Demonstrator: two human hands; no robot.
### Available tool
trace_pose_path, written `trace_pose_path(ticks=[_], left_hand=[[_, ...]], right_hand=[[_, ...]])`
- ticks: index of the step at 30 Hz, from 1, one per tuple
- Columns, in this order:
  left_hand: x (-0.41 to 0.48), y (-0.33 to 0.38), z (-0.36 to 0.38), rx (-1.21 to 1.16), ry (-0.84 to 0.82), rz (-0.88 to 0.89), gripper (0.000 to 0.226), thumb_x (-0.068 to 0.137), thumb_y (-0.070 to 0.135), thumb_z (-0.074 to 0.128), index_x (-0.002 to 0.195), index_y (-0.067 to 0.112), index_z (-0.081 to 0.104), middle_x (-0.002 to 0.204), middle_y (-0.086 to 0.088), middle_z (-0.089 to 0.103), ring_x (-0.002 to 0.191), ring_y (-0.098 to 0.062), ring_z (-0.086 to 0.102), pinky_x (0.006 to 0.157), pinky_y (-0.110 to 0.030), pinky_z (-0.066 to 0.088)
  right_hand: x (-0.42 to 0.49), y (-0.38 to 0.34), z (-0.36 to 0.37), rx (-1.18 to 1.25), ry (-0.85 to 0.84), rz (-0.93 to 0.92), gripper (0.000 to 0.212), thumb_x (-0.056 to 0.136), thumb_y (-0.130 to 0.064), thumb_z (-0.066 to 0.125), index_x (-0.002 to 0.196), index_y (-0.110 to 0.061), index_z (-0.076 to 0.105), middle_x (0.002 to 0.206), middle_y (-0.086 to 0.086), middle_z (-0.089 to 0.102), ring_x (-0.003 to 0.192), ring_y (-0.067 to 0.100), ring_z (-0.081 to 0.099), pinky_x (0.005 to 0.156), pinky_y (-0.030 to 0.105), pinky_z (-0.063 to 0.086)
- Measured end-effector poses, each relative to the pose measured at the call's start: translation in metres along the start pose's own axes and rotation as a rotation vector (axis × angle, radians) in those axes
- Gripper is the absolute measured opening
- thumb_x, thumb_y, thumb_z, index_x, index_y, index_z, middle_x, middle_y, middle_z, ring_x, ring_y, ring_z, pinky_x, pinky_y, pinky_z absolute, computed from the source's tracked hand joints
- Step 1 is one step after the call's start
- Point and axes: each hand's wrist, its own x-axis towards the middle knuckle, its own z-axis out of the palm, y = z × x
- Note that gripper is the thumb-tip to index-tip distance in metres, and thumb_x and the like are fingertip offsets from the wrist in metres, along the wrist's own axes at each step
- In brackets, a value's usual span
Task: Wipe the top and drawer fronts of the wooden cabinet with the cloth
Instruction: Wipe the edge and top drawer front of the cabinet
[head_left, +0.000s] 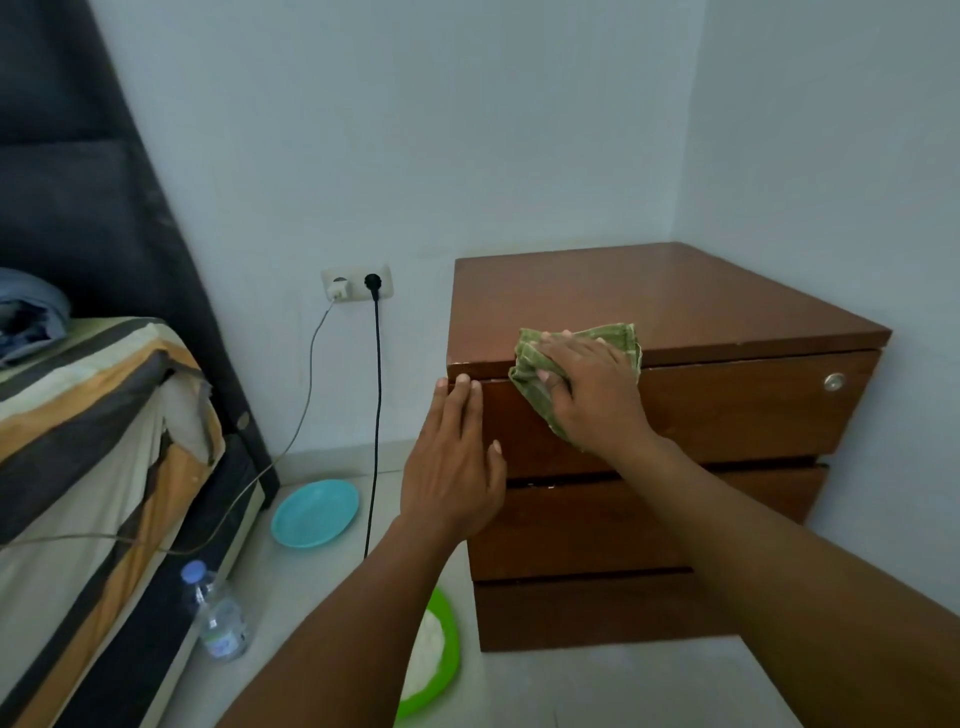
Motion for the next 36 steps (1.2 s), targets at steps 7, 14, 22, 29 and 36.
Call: trace_pose_path(ticks=[7, 14, 22, 29, 36], left_hand=[[0.000, 0.003, -0.007, 0.049, -0.012, -0.009, 0.072, 0.097, 0.043, 0.024, 0.159, 0.006, 0.019, 0.164, -0.012, 0.022, 0.155, -0.028, 0.010, 0.123, -0.039, 0.019], [0.008, 0.007, -0.020, 0.069, -0.005, -0.009, 0.072, 0.087, 0.038, 0.039, 0.151, 0.006, 0.034, 0.144, -0.011, 0.037, 0.138, -0.027, 0.036, 0.109, -0.042, 0.046], [0.007, 0.006, -0.024, 0.036, -0.025, -0.014, 0.075, 0.087, 0.037, 0.050, 0.154, 0.011, 0.030, 0.149, -0.006, 0.033, 0.139, -0.023, 0.035, 0.107, -0.036, 0.044], [0.012, -0.002, -0.032, 0.026, -0.062, -0.010, 0.076, 0.088, 0.038, 0.054, 0.156, 0.015, 0.028, 0.152, -0.003, 0.032, 0.139, -0.020, 0.035, 0.109, -0.035, 0.041], [0.020, 0.000, -0.036, 0.041, -0.049, -0.007, 0.068, 0.084, 0.036, 0.056, 0.147, 0.016, 0.037, 0.147, -0.004, 0.038, 0.134, -0.022, 0.037, 0.108, -0.036, 0.040]], right_hand=[[-0.001, -0.001, 0.000, -0.013, -0.017, 0.001, 0.038, 0.099, -0.029, 0.053, 0.137, -0.023, 0.058, 0.143, -0.002, 0.057, 0.140, 0.019, 0.042, 0.119, 0.040, 0.020], [-0.001, 0.001, -0.004, -0.005, -0.028, -0.017, 0.038, 0.099, -0.029, 0.052, 0.136, -0.024, 0.057, 0.142, -0.002, 0.058, 0.139, 0.019, 0.043, 0.118, 0.041, 0.021], [0.006, -0.001, -0.011, 0.069, -0.088, 0.021, 0.041, 0.098, -0.033, 0.050, 0.135, -0.020, 0.059, 0.135, 0.003, 0.063, 0.137, 0.024, 0.047, 0.116, 0.047, 0.029], [0.020, -0.010, -0.013, 0.077, -0.172, -0.005, 0.039, 0.100, -0.028, 0.055, 0.137, -0.019, 0.058, 0.135, 0.007, 0.064, 0.137, 0.026, 0.048, 0.113, 0.050, 0.034], [0.025, -0.009, -0.015, 0.067, -0.201, 0.003, 0.040, 0.100, -0.029, 0.053, 0.138, -0.018, 0.057, 0.136, 0.009, 0.063, 0.136, 0.026, 0.049, 0.113, 0.047, 0.036]])
